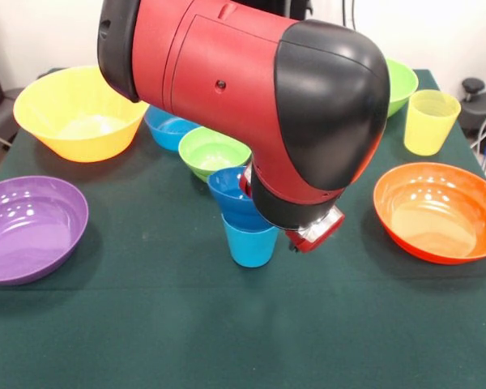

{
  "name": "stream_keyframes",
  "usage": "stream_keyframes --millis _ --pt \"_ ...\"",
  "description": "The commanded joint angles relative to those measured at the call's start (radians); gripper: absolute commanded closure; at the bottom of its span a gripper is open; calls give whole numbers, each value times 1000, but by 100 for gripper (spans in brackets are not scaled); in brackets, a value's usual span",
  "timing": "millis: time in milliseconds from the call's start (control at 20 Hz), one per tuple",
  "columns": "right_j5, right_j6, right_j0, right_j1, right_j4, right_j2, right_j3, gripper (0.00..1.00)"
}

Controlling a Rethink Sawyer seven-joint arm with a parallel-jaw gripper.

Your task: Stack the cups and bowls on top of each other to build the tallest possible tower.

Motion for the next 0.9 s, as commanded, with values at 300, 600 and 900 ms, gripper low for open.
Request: stream_keyframes --millis 300,600,900 --pt "-40 141 4 3 -43 110 65 0" --pt "-46 133 0 1 -48 114 69 0" --pt "26 125 -3 -65 -55 101 77 0"
